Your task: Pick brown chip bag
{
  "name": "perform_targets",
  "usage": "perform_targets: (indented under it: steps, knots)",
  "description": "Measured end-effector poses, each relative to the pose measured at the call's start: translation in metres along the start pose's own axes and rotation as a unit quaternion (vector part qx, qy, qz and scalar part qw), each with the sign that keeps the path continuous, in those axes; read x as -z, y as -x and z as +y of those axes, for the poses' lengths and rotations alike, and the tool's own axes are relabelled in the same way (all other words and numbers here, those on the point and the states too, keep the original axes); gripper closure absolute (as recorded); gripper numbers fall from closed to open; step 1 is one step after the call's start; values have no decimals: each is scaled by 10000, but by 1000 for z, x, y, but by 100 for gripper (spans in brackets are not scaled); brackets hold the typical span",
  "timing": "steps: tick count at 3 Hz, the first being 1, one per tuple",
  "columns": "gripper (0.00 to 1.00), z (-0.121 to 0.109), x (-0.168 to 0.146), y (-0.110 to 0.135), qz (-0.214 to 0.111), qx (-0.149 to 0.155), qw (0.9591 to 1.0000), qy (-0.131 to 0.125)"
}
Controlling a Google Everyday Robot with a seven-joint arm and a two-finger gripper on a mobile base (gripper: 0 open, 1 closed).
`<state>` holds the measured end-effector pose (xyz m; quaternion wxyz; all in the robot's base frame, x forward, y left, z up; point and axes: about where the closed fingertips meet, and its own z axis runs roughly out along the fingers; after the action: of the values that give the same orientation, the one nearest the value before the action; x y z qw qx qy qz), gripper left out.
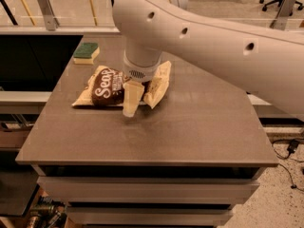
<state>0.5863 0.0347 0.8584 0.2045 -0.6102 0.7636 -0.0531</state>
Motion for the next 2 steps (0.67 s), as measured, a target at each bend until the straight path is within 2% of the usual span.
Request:
perform_targets:
  steps: [2]
  knots:
    - [41, 0, -1, -1, 32, 4, 10000, -24]
